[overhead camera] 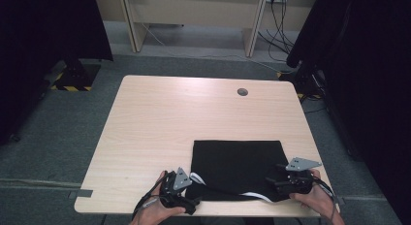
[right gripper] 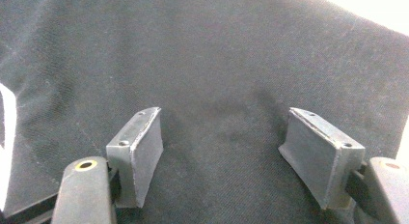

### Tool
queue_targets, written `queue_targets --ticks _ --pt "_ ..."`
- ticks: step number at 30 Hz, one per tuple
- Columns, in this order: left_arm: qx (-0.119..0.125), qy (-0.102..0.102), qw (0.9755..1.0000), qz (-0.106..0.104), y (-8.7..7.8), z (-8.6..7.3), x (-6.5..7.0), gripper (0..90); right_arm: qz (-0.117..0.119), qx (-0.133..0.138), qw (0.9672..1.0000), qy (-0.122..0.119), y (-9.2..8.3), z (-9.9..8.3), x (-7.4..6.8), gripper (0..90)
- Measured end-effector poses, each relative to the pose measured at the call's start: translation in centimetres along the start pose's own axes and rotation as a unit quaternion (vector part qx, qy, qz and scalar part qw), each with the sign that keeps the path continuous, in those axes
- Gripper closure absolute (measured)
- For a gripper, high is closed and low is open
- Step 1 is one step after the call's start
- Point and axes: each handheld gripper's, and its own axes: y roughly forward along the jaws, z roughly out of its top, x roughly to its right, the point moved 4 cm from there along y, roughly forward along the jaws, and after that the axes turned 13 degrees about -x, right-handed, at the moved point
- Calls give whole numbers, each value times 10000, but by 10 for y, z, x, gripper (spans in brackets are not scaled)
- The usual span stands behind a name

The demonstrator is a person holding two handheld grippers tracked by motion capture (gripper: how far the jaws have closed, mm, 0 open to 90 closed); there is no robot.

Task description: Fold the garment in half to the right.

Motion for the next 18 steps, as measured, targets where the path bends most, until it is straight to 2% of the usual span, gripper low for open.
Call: queue_targets --ticks 1,4,9,10,11,13,18 --pt "10 23 10000 64 2 3 0 6 -17 5 10000 9 0 0 0 301" --pt "-3 12 10000 24 5 8 0 3 -22 12 10000 8 0 0 0 301" --pt "104 86 9996 242 9 16 -3 15 -23 20 10000 9 0 0 -1 300" --pt "179 197 9993 270 9 18 -2 48 -16 15 10000 10 1 0 0 298" --pt "179 197 9993 270 9 18 -2 74 -16 15 10000 10 1 0 0 298" --pt "286 310 9990 158 10 22 0 166 -25 5 10000 31 1 1 -1 294" --pt "396 455 9981 139 11 28 1 527 -29 2 10000 34 2 2 -1 293"
